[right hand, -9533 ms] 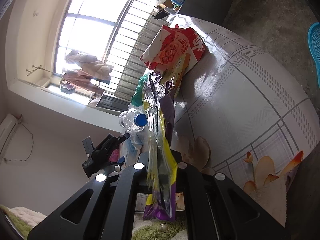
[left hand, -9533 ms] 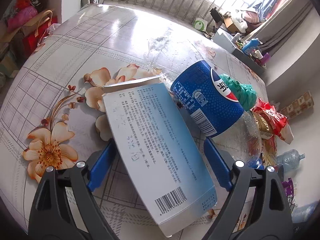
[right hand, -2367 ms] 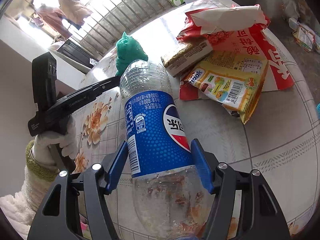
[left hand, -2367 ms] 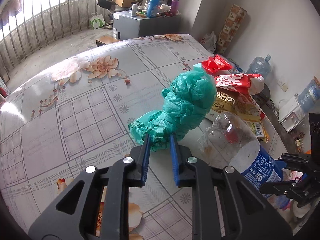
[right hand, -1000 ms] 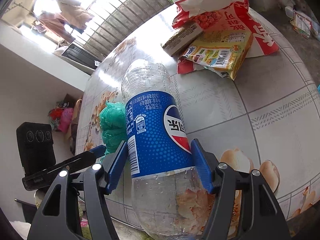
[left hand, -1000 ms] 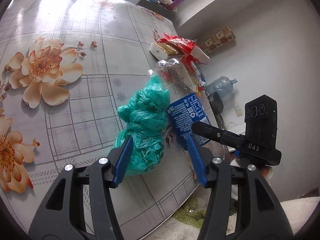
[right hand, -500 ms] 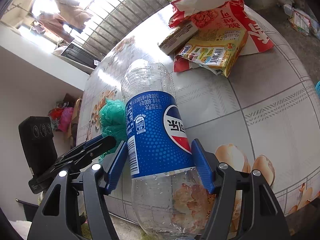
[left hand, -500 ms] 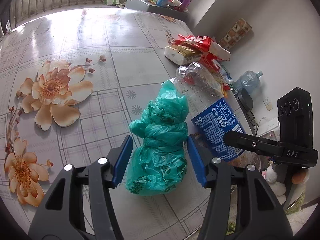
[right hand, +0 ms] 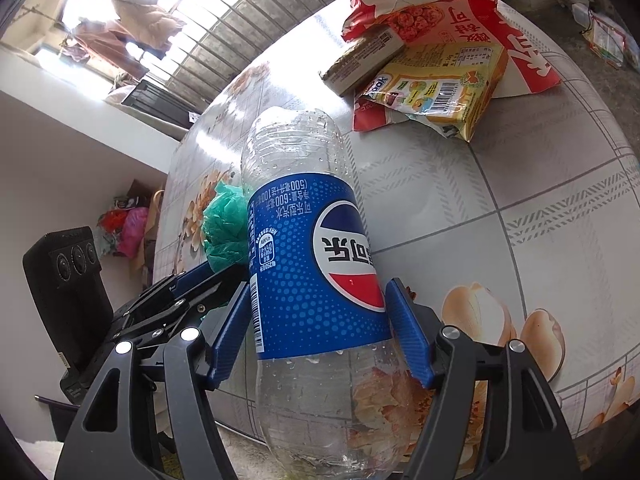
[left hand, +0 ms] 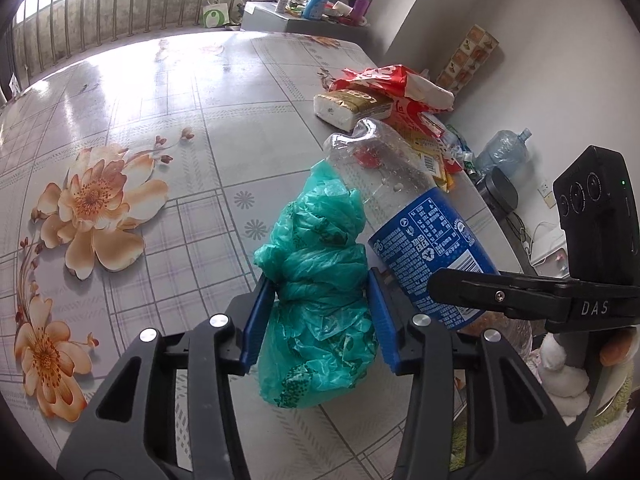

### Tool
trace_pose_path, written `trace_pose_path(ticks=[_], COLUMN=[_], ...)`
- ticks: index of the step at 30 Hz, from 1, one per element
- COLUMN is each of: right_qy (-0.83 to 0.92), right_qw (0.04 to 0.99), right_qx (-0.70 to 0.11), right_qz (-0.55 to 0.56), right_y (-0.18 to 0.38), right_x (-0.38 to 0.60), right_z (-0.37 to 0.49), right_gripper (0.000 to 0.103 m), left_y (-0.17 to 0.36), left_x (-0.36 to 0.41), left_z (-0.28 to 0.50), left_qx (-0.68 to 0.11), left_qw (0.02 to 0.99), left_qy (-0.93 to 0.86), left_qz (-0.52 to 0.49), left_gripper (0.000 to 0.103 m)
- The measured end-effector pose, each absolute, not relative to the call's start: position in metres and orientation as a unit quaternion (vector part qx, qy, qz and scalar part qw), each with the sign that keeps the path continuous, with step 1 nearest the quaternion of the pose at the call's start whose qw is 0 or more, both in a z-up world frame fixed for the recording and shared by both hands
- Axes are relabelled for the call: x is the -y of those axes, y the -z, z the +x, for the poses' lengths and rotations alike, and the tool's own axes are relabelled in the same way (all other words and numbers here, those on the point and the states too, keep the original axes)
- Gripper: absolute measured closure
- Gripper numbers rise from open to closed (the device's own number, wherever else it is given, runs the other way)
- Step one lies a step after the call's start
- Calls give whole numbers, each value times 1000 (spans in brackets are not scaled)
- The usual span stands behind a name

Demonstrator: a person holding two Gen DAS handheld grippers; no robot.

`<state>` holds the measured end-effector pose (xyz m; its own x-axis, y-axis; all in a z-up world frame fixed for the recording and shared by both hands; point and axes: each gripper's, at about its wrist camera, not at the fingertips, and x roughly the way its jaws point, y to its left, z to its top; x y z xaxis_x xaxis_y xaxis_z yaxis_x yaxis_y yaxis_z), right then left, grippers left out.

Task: Collect trash
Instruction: 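Close the left gripper on the green plastic bag while the right gripper holds the bottle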

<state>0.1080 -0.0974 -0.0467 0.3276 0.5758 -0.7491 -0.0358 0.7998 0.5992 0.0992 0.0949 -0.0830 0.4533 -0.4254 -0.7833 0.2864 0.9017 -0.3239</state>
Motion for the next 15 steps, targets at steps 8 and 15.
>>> trace_pose_path(ticks=[8, 15], right_qy=[-200, -205], right_qw=[778, 780], right_qx=[-542, -537], right_qz=[248, 246], right_y=[46, 43], right_x=[97, 97], right_z=[109, 108], right_gripper=[40, 41], left_y=[77, 71], left_x=[-92, -93], left_z=[94, 85], left_qx=[-469, -456], left_qw=[860, 870], left_qy=[198, 185], left_qz=[-49, -25], left_gripper=[60, 60])
